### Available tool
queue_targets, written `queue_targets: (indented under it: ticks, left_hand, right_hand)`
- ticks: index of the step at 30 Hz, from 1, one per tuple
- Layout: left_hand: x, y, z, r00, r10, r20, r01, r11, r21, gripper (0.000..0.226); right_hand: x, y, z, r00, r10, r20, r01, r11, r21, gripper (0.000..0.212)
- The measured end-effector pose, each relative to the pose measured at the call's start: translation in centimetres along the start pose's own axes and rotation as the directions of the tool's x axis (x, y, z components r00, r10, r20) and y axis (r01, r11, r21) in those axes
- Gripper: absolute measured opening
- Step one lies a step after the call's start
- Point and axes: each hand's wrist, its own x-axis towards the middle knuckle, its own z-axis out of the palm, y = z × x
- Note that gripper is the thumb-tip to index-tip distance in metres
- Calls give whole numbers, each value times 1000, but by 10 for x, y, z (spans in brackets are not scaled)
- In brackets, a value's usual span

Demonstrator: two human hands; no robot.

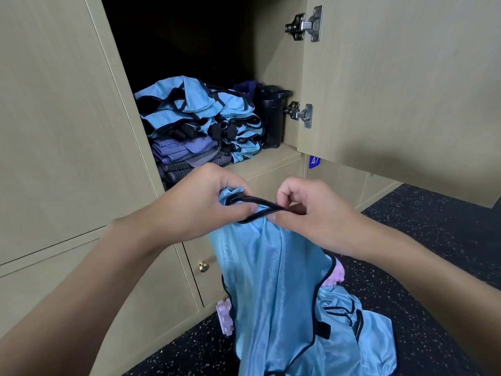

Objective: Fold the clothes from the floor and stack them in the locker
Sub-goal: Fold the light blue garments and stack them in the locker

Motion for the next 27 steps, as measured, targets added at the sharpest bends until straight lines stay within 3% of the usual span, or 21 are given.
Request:
queue_targets:
  ticks: [3,6,9,12,14,18,22,25,27]
  left_hand:
    - [-2,-3,-7,999,7,-44,-5,999,40,17]
    - [-3,-6,-14,994,-18,-112,21,999,25,7]
    - [-5,1,-9,998,-56,8,56,998,6,35]
    - [-3,5,7,997,-16,69,8,994,107,25]
    - [-1,3,7,1000,14,13,-15,998,64,8]
    - [1,-5,-8,992,-32,-118,33,999,5,19]
    - [4,-24,-19,946,-107,-306,159,976,150,21]
    - [3,-26,-15,950,-93,-298,136,983,127,8]
    - [1,-18,-8,981,-96,-170,109,992,68,55]
  right_hand:
    - [1,1,-4,998,37,59,-35,999,-20,14]
    - [1,2,-8,999,48,22,-47,998,-49,12]
    - [2,-1,-7,999,14,-33,-15,999,-32,21]
    - [1,-2,-6,999,-9,-40,9,1000,-17,20]
    - [1,-2,-7,999,-5,-34,4,1000,-11,22]
    - [-1,-1,-10,999,36,21,-35,999,-37,27]
    - [-1,-1,-15,997,69,31,-66,995,-78,23]
    - [-1,-2,-17,999,46,25,-43,994,-96,19]
    - [-2,-4,-14,1000,13,15,-12,997,-79,19]
